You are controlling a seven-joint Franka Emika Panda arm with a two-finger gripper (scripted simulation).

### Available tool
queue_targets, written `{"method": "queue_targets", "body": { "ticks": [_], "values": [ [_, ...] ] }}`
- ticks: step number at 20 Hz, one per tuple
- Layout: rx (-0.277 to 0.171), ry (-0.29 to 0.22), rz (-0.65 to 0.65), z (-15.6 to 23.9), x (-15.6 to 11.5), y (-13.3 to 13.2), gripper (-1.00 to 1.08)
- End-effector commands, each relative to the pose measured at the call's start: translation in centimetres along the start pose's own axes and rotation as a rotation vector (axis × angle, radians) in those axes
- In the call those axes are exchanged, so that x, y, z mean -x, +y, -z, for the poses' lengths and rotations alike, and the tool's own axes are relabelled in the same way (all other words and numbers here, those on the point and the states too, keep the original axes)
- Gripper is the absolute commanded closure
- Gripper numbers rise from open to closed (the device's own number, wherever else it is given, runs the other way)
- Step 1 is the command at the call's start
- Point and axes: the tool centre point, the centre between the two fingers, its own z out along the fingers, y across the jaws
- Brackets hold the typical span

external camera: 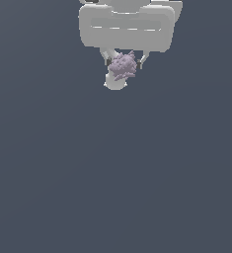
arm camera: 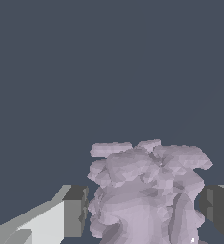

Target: Pick up the object and move it to a goal position.

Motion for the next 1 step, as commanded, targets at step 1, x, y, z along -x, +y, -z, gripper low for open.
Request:
{"method": "queue_targets", "body": {
  "ticks": [1],
  "values": [
    [0.000, -0.001, 0.000, 0.19, 0.00, -0.01, 1.08]
  ]
}}
